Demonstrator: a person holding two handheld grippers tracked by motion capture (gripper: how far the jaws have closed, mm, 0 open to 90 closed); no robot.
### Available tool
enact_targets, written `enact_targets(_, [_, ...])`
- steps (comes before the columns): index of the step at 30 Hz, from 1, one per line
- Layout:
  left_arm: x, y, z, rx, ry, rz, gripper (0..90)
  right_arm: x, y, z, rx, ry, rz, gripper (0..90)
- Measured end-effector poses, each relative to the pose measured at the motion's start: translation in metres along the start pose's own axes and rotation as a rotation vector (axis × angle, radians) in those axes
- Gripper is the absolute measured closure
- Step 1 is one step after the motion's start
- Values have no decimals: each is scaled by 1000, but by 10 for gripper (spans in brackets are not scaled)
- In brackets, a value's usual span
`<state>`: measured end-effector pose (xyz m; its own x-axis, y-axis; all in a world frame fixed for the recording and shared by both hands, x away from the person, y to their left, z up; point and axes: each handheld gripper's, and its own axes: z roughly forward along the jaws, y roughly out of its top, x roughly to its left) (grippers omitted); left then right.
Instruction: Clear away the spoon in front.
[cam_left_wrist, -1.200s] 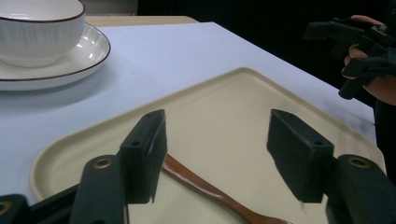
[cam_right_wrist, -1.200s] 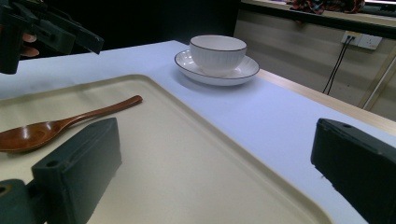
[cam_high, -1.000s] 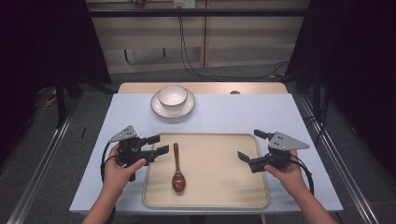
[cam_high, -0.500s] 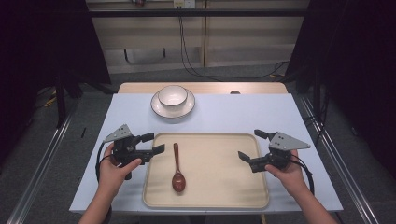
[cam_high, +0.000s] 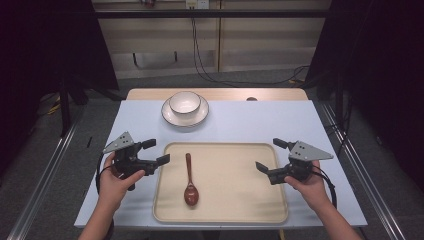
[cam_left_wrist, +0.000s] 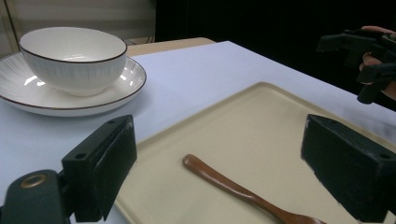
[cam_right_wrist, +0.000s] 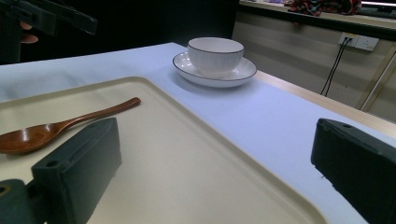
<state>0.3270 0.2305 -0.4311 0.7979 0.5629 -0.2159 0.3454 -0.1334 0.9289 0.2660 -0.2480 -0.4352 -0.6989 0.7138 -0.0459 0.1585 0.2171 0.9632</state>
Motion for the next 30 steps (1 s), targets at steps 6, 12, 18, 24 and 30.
enact_targets(6, [4, 0, -6, 1, 17, 13, 67, 0, 0, 0, -2, -2, 6, 13])
enact_targets(12, [11, 0, -13, -15, 29, 15, 64, -1, 0, -2, 0, -5, 8, 13])
enact_targets(18, [17, -1, -18, -19, 42, 9, 63, -1, 0, -1, 1, -4, 6, 13])
enact_targets(24, [21, -3, -21, -11, 39, 16, 64, -2, 0, -2, 0, 1, 7, 13])
enact_targets(30, [26, -5, -25, -12, 34, 16, 62, -3, 0, -2, -1, -9, 10, 12])
